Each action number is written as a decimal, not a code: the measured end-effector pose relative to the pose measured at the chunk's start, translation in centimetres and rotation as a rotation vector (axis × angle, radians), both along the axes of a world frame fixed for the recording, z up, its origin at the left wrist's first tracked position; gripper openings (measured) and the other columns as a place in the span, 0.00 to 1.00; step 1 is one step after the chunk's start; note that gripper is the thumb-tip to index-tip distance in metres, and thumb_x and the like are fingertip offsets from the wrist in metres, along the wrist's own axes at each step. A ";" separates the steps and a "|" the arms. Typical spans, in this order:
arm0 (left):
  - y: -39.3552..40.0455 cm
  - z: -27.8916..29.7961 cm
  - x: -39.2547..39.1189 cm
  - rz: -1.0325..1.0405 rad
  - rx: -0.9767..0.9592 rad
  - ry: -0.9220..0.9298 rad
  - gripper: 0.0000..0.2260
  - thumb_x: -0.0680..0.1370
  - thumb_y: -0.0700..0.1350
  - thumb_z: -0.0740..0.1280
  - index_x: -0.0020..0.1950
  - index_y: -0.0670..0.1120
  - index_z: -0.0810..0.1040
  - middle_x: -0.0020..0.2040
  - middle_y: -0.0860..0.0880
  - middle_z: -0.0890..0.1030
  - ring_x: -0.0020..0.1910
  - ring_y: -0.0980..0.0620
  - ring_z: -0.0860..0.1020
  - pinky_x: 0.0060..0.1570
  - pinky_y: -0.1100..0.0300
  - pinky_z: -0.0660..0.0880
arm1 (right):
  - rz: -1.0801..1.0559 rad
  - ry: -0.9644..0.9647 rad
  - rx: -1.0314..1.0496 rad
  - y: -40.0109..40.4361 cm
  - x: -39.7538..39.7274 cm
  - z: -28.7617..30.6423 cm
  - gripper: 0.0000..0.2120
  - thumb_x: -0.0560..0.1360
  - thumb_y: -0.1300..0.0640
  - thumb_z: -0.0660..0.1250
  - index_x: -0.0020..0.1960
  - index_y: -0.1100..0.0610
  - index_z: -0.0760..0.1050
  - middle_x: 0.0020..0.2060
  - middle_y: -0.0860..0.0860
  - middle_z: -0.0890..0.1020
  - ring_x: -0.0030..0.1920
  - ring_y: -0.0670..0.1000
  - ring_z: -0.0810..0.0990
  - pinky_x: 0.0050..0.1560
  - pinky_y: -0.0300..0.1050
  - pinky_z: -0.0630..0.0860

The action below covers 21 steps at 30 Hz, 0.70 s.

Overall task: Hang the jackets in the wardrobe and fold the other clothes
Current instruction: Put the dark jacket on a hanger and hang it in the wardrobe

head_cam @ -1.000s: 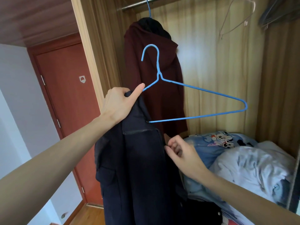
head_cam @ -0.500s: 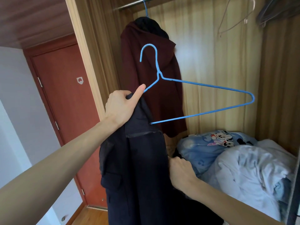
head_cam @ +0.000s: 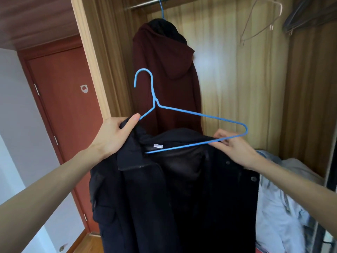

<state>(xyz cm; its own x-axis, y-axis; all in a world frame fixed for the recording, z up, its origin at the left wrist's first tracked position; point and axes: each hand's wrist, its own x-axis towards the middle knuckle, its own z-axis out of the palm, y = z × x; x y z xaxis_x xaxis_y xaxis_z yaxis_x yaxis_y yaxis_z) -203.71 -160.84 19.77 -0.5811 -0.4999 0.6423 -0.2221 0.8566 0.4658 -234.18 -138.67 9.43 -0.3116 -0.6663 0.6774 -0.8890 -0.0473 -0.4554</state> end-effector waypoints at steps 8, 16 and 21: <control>-0.9 -1.3 -0.5 -0.092 -0.237 -0.150 0.28 0.79 0.67 0.60 0.33 0.45 0.69 0.27 0.50 0.71 0.29 0.54 0.66 0.35 0.54 0.69 | -0.025 0.411 0.117 1.7 -2.0 7.2 0.13 0.85 0.47 0.59 0.46 0.52 0.64 0.40 0.47 0.69 0.40 0.47 0.68 0.43 0.42 0.63; -1.2 -1.2 -0.7 0.245 -0.639 -0.199 0.27 0.81 0.69 0.51 0.35 0.50 0.71 0.25 0.51 0.72 0.27 0.47 0.73 0.29 0.54 0.68 | -0.189 0.588 0.299 3.7 -0.5 10.6 0.17 0.83 0.38 0.57 0.53 0.53 0.68 0.29 0.49 0.71 0.29 0.50 0.71 0.32 0.45 0.60; -1.2 -0.9 -0.2 0.212 -0.535 -0.094 0.29 0.80 0.68 0.53 0.36 0.46 0.74 0.24 0.49 0.70 0.28 0.42 0.70 0.33 0.50 0.71 | -0.260 0.597 0.473 4.8 0.4 12.3 0.24 0.75 0.27 0.60 0.53 0.48 0.72 0.28 0.50 0.74 0.30 0.49 0.74 0.32 0.47 0.68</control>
